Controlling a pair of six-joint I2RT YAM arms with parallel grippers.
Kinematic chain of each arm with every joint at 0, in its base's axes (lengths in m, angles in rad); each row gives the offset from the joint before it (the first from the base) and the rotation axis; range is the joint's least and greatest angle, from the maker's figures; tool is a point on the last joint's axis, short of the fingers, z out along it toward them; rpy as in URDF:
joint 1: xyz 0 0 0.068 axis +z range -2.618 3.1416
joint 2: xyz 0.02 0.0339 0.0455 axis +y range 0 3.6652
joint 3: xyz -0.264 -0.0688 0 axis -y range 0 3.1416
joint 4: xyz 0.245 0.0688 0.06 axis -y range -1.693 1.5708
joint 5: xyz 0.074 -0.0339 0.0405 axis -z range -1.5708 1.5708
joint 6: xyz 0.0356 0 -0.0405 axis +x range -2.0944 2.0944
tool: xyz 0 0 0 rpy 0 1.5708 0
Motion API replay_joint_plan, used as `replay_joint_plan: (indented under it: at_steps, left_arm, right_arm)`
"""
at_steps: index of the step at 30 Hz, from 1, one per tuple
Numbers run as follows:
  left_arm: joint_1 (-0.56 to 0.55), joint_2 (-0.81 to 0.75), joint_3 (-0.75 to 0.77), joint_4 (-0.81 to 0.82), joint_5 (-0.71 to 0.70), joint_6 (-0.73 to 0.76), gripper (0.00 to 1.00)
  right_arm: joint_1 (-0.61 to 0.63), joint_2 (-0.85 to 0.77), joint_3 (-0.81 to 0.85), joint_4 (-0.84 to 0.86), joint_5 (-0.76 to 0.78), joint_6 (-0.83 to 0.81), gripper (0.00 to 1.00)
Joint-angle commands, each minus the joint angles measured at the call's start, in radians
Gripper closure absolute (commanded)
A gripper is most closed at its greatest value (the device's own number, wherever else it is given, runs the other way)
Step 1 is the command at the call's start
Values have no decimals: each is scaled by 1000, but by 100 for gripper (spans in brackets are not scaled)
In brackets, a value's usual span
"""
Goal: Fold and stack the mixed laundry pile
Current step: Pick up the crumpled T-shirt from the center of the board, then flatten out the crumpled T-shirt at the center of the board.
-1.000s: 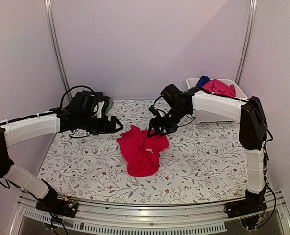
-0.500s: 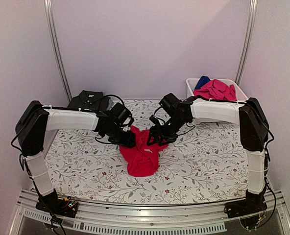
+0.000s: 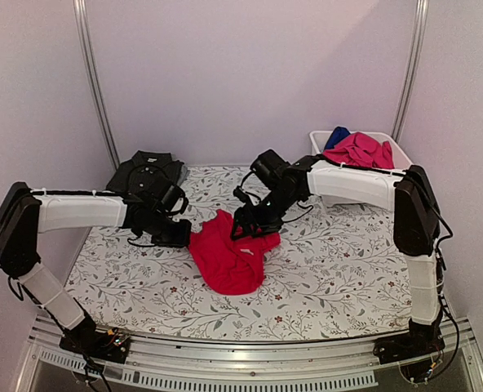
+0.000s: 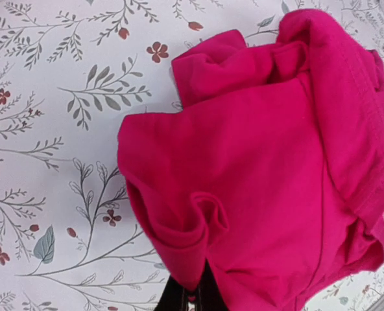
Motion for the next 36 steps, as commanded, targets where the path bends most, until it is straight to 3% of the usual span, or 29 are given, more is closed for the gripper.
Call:
replay_joint_plan:
  at_steps: [1,5,8,10,13,15,20,25,30,36]
  left_arm:
    - [30,-82,-90,76,80,-50,100]
    - [29,-120,-138,93,110,-51,100]
    - [29,-155,-161,97,118,-55,100]
    - [30,-184,-172,98,117,-53,100]
    - [37,-240,-176,89,115,-40,100]
    - [46,-296,-162,79,117,-26,100]
    - [73,-477,-100,65,103,10,100]
    - [65,-572,8,92,214,67,100]
    - [-3,-562,234,83,174,102,100]
    - [-129,-421,553,30,115,206,100]
  right_arm:
    - [37,86,114,-46,69,-19,21]
    - [38,166,237,-56,104,15,21]
    - [38,255,353,-92,105,28,29]
    - [38,293,390,-108,111,27,45]
    - [31,295,402,-114,141,26,86]
    - [11,263,403,-121,167,30,100]
    - [-115,119,383,-117,235,32,100]
    - [-248,31,399,-17,142,38,100]
    - [-247,162,625,48,-45,88,100]
    - [-207,179,600,150,-163,98,100]
